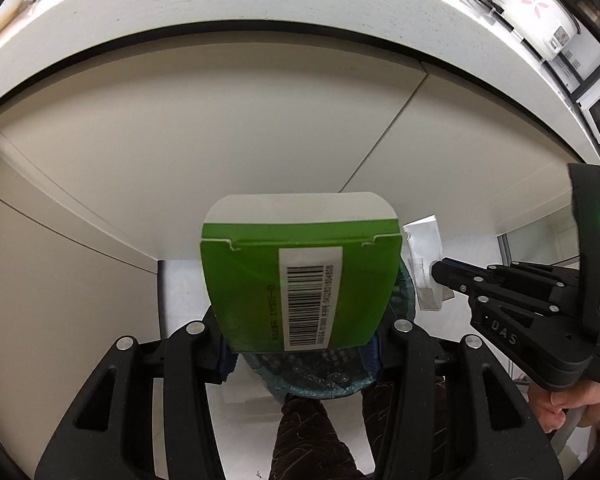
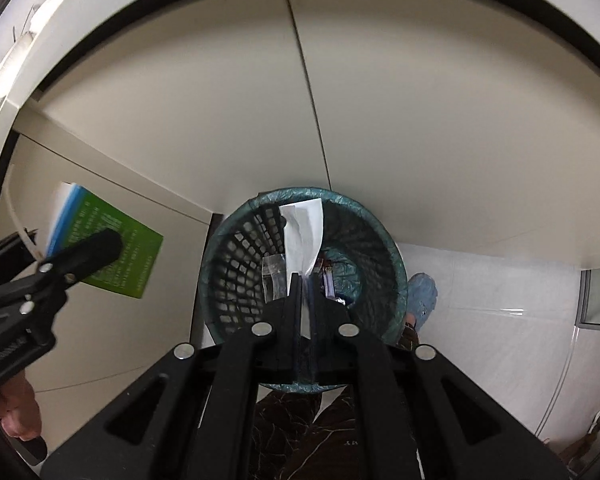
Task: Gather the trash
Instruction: 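Open the right tool to drop the plastic bag while the left tool drops the green box into the wastebasket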
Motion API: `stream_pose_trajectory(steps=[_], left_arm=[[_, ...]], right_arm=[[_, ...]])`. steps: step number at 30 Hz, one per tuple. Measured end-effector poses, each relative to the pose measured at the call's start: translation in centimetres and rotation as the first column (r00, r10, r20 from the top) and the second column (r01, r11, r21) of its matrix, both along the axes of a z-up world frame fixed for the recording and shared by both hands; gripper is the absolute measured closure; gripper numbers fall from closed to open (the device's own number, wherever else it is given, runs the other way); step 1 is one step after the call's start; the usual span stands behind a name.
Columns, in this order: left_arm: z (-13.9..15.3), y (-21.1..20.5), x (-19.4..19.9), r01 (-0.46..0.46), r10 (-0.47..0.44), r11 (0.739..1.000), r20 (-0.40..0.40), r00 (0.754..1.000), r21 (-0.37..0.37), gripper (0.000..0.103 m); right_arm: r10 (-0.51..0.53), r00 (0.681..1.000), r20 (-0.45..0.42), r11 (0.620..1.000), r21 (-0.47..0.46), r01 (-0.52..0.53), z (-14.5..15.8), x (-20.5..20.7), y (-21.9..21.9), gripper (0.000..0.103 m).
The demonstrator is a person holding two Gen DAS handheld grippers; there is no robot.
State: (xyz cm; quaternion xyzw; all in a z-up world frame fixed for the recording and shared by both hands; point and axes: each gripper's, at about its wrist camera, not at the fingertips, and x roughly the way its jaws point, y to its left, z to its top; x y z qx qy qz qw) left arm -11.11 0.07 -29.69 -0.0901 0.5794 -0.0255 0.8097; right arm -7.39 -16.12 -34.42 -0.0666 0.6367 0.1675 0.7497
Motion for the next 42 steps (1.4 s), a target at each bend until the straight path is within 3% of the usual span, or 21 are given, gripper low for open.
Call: stream_pose_trajectory(steps=[6,29,32,42], left_arm=[[0.0,-1.3,0.0,-0.009,0.009,1.0,-0.014,1.0,0.0,0.056],[-1.3,-3.2,2.4,0.027,-0.026,1.0,-0.068,0.997,0.011,0.056],[-1.7,-3.8,2.7,0.041,-0.041,0.999,-0.072,0.997,0.009,0.056],[-2.4,-5.8,3.2,0.106,-0.106,0.994,-0.084,0.991,-0.015,0.056]], right_arm=[[0.008,1.0,-0.01,1.0,0.011,-0.008,-0.1,0.1,0.3,0.089],[-0.035,0.999,0.024,0.999,0.034,0.034,0.3,0.5,-1.6,0.017],[-0.063,0.997,0.041,0.997,0.037,0.062,0.8,0.8,-2.7,0.011],[-0.141,0.982,0.124,0.989,-0.015,0.144,2.4,0.8,-6.8,0.008]])
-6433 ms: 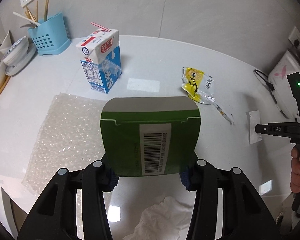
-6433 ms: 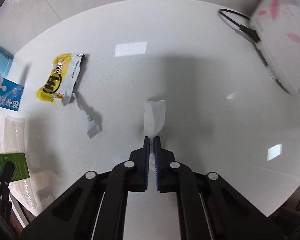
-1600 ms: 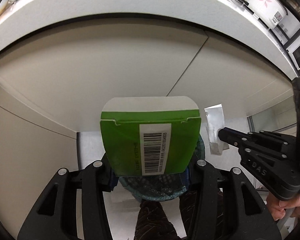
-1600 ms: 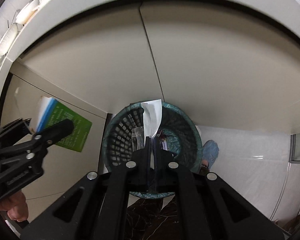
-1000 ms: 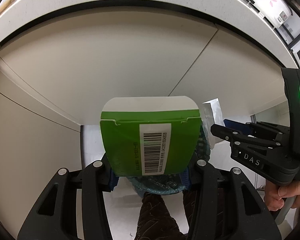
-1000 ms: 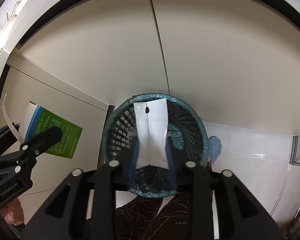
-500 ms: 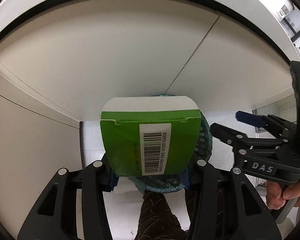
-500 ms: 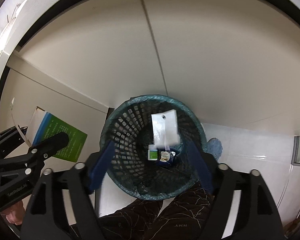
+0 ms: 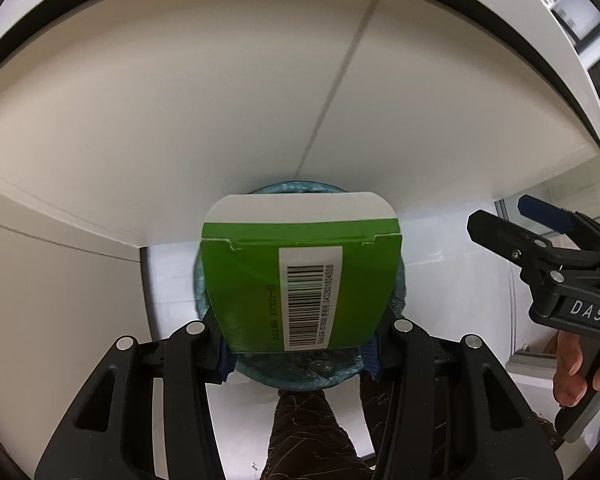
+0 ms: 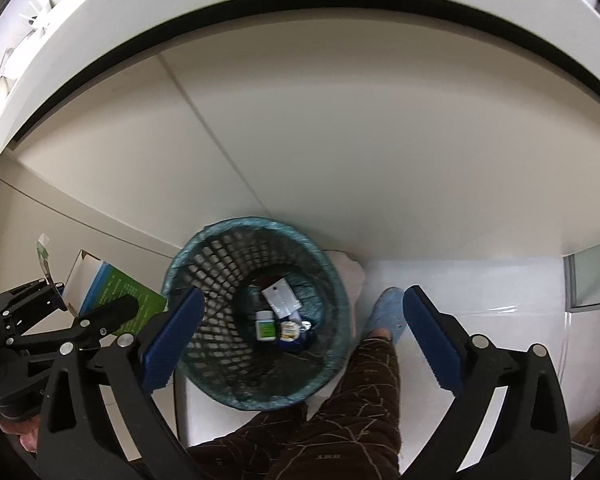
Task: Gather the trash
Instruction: 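Open the right tool to drop the plastic bag while the left tool drops the green box into the wastebasket, then raise both open tools back toward the counter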
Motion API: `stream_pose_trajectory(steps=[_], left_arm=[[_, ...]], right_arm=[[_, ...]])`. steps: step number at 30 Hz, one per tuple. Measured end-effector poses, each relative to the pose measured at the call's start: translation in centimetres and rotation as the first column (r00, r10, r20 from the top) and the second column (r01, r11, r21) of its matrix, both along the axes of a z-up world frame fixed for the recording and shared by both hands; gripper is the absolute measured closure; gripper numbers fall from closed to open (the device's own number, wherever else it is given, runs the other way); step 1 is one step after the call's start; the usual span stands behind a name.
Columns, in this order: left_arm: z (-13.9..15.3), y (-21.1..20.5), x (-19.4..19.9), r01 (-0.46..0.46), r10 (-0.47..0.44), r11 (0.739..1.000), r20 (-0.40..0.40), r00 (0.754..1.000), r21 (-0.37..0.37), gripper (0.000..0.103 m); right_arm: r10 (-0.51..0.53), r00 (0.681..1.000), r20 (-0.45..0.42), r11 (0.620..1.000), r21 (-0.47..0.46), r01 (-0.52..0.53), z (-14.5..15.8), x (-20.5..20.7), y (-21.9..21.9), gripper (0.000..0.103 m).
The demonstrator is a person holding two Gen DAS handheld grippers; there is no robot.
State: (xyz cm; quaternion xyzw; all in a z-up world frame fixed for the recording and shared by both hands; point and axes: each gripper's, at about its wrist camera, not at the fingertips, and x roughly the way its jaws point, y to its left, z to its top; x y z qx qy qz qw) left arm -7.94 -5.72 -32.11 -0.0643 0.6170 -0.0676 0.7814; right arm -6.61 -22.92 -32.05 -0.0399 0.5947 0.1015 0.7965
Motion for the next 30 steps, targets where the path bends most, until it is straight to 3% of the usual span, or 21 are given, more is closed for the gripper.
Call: stream_pose_trajectory(steps=[14,22,30], left_arm=[[-1.1,-2.9,-0.1,0.095,-0.096,0.995,-0.015,0.995,-0.009,0.053],[0.2,-1.7,-1.0,0.049,-0.049,0.999,0.033,0.998,0.01,0.033],[3.3,-0.1,-0.8,-0.028,0.026,0.999,0.107,0.994,0.023,0.01]], right_arm=[[-0.088,0.995,0.038,0.994,-0.056,0.09,1.6,0.1,-3.7,0.008],[-0.095,0.993,0.068,0.994,-0.046,0.099,2.7,0.4,-3.8,0.008],[-0.039,0.99,0.135,0.997,-0.063,0.048,6.0,1.0,-2.3,0.008]])
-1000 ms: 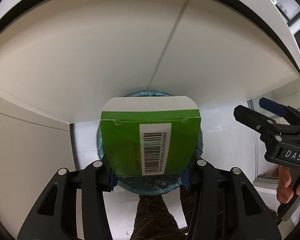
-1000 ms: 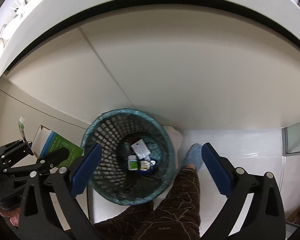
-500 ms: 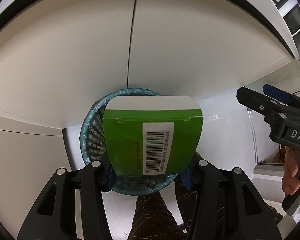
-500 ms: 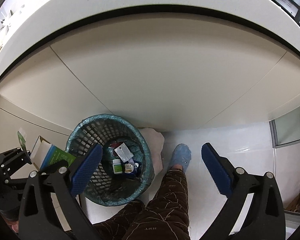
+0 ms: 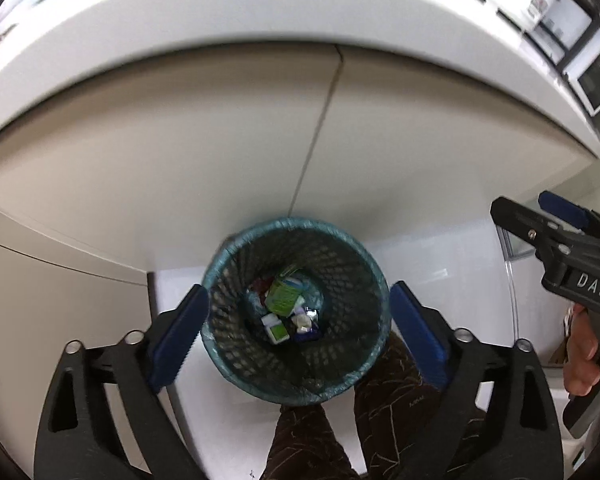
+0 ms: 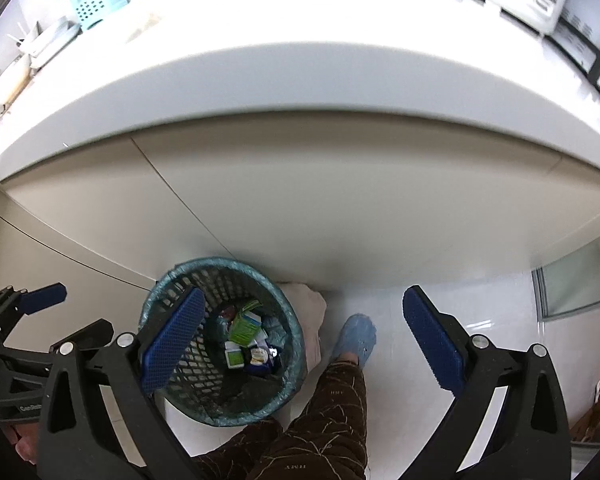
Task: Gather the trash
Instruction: 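Raise both open tools back toward the counter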
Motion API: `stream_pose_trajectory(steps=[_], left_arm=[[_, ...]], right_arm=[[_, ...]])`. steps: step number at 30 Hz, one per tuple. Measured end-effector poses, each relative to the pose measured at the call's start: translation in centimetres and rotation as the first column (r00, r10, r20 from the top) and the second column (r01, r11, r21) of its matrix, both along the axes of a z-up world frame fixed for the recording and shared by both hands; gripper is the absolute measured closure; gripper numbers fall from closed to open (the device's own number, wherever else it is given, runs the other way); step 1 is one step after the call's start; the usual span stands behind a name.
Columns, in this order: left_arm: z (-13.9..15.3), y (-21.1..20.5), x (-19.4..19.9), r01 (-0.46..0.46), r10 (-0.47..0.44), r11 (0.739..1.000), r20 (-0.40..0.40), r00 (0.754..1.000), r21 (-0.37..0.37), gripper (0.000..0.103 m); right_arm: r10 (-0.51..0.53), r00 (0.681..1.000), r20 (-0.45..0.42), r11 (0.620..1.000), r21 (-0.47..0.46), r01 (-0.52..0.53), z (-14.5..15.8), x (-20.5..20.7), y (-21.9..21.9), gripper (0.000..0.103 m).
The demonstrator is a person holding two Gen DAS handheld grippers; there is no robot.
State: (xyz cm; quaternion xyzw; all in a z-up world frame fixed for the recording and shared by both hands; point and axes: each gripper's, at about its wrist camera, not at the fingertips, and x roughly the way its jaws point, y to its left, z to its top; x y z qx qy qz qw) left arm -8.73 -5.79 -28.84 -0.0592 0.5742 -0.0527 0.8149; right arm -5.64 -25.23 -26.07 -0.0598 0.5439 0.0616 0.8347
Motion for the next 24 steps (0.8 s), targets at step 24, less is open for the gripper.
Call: stream_pose_trajectory(steps=[24], left_arm=[[17.9,4.8,3.9,-0.106,0.103,0.994,0.228,0.968,0.001,0.006]], right_arm=[[0.006,0.977,0.212,0.998,0.053,-0.017,14.8,5.4,2.8,0.008]])
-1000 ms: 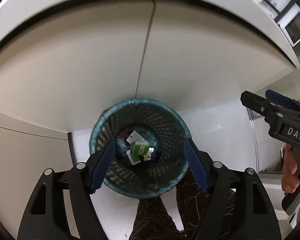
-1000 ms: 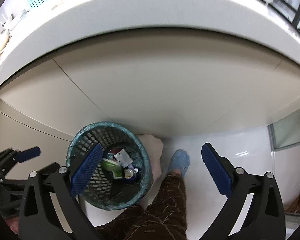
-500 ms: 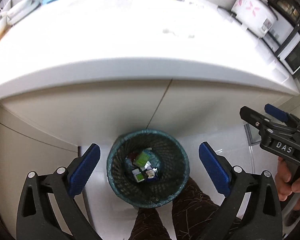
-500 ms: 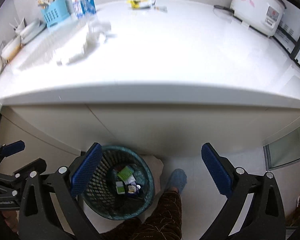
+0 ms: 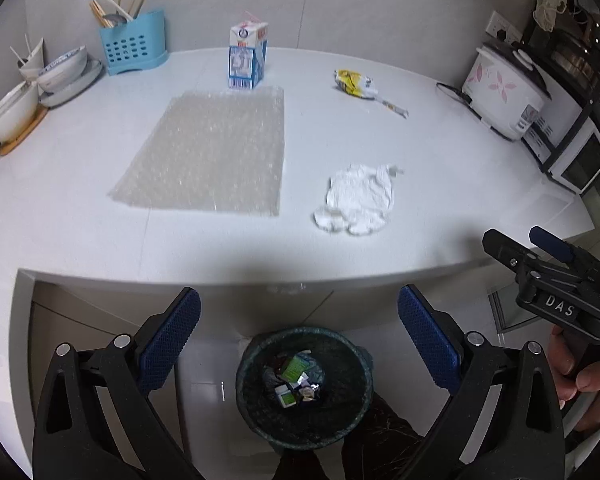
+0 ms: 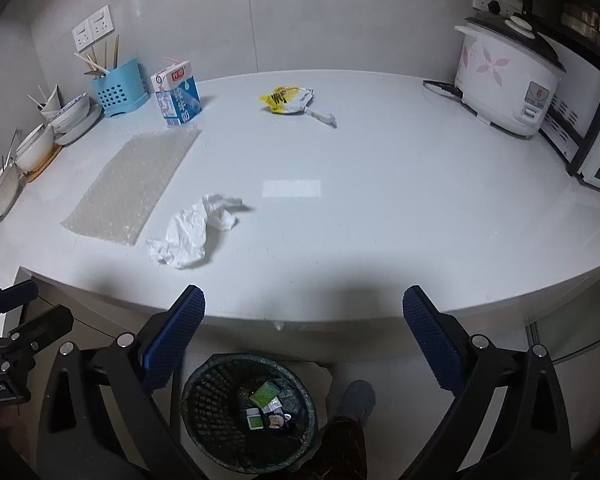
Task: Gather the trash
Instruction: 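Raise both open tools back toward the counter, then grasp the milk carton with the left tool while the right tool grasps the yellow snack bag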
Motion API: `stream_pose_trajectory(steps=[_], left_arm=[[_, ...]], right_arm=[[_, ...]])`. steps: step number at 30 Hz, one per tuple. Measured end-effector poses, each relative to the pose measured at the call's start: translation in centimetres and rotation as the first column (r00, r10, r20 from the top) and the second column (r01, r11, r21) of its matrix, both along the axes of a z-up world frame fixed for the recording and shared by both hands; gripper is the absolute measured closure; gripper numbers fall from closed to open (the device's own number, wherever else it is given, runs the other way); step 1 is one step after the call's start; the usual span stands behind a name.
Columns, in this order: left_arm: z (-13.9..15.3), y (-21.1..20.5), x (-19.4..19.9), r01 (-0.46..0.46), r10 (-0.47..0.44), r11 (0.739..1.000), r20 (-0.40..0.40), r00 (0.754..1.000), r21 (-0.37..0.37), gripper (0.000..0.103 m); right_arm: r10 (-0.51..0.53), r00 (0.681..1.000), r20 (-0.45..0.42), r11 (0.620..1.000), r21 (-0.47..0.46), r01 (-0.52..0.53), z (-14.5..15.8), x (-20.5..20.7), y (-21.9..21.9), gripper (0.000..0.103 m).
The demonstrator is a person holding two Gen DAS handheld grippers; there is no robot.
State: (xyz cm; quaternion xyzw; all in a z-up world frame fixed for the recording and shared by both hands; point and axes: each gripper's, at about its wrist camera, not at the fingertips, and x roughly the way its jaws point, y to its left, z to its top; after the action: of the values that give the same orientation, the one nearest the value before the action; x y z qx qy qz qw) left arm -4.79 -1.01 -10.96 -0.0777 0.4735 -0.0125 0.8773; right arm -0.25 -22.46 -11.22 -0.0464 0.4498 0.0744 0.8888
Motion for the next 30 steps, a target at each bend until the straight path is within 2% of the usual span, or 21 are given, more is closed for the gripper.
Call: stream_pose_trajectory(steps=[11,17,24,30], left_arm=[[5.2,1.9,6.3,-0.047,0.046,0.999,0.041,0.998,0.014,0.006],[6.7,3.5,11.7,-0.103,0.102,0.994,0.049,0.994,0.019,0.006],[5.8,4.7,18.7,-0.119,0.117,0.992,0.035,0.992,0.045,0.006],[3.4,6.2,24.3,-0.147,0.147,0.988,0.01,0.989,0.052,0.006]], right_arm=[[0.007,1.0,0.003,1.0,0.031,-0.007,5.5,6.5,0.8,0.008],[0.038,0.999,-0.019,0.999,0.018,-0.038,6.3,11.9,1.6,0.008],[0.046,0.995,-0.084,0.999,0.029,-0.043,5.8,19.2,2.6,0.008],[0.028,0.987,-0.16,1.0,0.008,-0.027,3.8,25.1,3.8,0.008]])
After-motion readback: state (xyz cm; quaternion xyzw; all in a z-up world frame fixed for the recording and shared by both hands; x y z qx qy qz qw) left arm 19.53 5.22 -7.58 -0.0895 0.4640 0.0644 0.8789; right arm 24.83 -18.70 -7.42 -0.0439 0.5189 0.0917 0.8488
